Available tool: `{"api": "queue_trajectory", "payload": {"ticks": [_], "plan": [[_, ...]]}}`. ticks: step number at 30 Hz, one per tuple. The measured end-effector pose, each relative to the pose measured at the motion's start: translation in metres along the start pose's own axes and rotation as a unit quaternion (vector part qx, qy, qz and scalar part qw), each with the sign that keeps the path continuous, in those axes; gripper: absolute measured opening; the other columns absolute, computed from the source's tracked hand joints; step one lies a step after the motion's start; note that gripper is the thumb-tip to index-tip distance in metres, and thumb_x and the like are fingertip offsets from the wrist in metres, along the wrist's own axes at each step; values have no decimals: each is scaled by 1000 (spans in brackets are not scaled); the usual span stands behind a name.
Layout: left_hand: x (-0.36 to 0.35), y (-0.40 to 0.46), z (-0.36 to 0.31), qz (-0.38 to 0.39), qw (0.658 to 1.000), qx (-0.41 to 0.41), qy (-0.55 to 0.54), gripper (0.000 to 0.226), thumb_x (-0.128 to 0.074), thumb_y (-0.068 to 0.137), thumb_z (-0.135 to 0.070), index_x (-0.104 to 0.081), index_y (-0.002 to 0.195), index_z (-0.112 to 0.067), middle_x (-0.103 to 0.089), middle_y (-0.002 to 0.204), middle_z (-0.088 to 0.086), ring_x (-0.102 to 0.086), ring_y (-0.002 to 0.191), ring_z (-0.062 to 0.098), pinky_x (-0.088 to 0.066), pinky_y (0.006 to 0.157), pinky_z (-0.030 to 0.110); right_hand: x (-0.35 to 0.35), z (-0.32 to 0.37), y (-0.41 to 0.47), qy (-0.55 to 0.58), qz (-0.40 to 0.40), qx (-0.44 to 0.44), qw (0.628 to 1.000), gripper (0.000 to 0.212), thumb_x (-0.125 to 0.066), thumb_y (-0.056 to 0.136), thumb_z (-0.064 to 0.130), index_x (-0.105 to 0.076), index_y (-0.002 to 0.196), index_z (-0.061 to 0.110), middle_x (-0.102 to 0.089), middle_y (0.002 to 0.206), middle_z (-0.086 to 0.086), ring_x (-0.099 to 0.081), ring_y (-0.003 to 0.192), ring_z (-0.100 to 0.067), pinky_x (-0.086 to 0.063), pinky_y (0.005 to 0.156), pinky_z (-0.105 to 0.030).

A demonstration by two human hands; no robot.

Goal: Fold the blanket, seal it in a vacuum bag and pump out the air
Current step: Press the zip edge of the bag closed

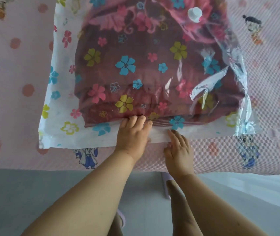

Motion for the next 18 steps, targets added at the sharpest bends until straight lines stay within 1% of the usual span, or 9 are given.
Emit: {"api": "queue_trajectory", "payload": {"ticks": [2,4,7,9,11,13,15,17,18], "plan": [[0,3,-5,-71,995,-64,32,43,-86,63,-27,-73,102,-17,-69,100,2,-58,90,24,-49,75,36,-3,-3,1,-16,34,16,999,65,-40,82,28,-41,144,7,-40,150,-14,-32,141,-30,-18,116,-36],[-1,4,-6,-107,987,-106,50,43,-84,65,-30,-73,105,-19,-69,101,0,-48,94,20,-50,77,36,-2,-5,4,32,53,0,998,70,-43,81,27,-33,147,8,-33,153,-15,-25,144,-29,-11,117,-33],[4,12,-7,-130,982,-129,45,45,-83,69,-31,-72,110,-16,-70,102,1,-49,94,21,-45,81,39,4,-7,6,145,49,-7,988,70,-49,81,24,-32,147,9,-31,154,-13,-25,144,-26,-19,119,-42],[12,20,-12,-134,981,-142,-7,36,-78,77,-17,-71,112,-11,-70,91,4,-60,82,24,-49,73,38,11,-4,3,129,24,40,990,64,-51,83,21,-37,144,10,-34,152,-10,-24,143,-20,-21,118,-44],[22,27,-16,-108,978,-151,-98,41,-74,81,-2,-66,120,-8,-67,76,5,-61,66,25,-53,60,37,20,-4,2,58,-32,103,992,58,-52,84,20,-43,140,5,-45,143,-13,-31,134,-20,-25,113,-44],[31,35,-15,-55,971,-151,-176,61,-68,81,6,-53,135,-18,-59,69,4,-56,64,25,-54,58,40,28,-7,8,-25,-70,153,985,55,-49,85,24,-51,134,-1,-56,132,-20,-45,122,-33,-37,104,-46],[39,42,-12,7,964,-154,-217,77,-61,82,11,-39,143,-30,-56,72,5,-54,70,25,-54,63,45,34,-9,19,-95,-88,184,974,54,-47,86,29,-54,131,0,-58,130,-22,-49,118,-38,-36,100,-44],[51,49,-12,43,954,-165,-248,76,-57,81,15,-39,142,-27,-55,78,5,-52,73,23,-53,65,45,38,-8,33,-135,-107,206,963,54,-47,87,31,-51,134,4,-57,133,-20,-43,125,-35,-31,104,-43],[55,52,-12,56,950,-171,-253,74,-55,80,17,-40,141,-24,-55,82,5,-50,74,21,-53,64,43,40,-6,41,-146,-111,213,960,52,-47,88,31,-48,134,8,-58,132,-19,-44,126,-34,-35,105,-42]]}}
Point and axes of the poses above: each hand's wrist, its own y-axis towards the middle knuckle, its own x-axis out of the back of the hand, z = x × y, the point moved 4 cm from there along y, towards the middle knuckle
